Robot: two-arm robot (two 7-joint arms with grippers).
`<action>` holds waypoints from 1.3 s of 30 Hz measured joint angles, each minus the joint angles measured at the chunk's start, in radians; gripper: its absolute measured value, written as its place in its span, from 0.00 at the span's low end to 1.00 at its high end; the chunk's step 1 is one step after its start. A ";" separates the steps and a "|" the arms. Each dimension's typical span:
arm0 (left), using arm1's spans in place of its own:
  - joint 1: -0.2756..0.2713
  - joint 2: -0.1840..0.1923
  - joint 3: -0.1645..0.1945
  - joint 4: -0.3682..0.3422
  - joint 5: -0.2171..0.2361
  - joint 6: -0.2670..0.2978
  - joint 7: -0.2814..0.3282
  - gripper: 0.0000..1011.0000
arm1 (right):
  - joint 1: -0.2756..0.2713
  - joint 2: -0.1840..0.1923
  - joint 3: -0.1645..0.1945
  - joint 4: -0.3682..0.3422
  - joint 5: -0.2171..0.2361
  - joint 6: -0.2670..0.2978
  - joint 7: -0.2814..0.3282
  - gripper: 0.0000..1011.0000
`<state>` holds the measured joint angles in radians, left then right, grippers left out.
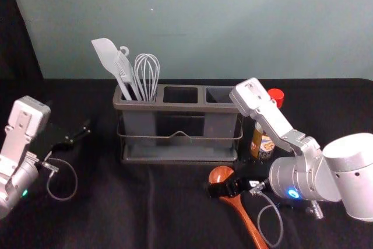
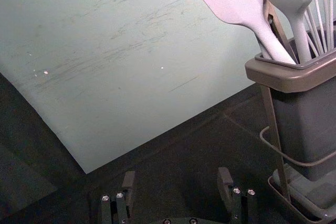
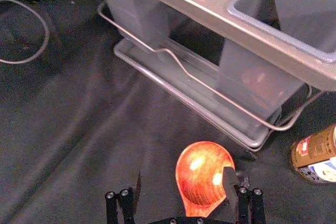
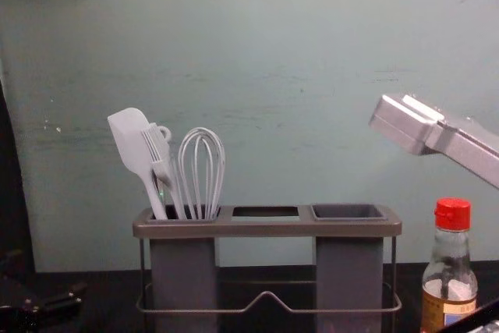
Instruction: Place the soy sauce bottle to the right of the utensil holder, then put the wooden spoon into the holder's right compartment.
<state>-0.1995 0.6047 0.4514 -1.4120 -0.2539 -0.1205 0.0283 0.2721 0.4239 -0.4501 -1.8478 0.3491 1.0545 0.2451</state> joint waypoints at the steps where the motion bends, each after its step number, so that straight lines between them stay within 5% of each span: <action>1: 0.000 0.000 0.000 0.000 0.000 0.000 0.000 1.00 | 0.000 -0.002 0.001 0.005 -0.001 -0.001 0.000 0.99; 24: 0.000 0.000 0.000 0.000 0.000 0.000 0.000 1.00 | -0.029 -0.033 0.049 0.090 -0.035 -0.049 0.037 0.99; 39: 0.000 0.000 0.000 0.000 0.000 0.000 0.000 1.00 | 0.001 -0.066 0.029 0.165 -0.077 -0.052 0.057 0.99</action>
<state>-0.1995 0.6047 0.4514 -1.4120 -0.2539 -0.1205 0.0283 0.2732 0.3582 -0.4214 -1.6825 0.2717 1.0024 0.3025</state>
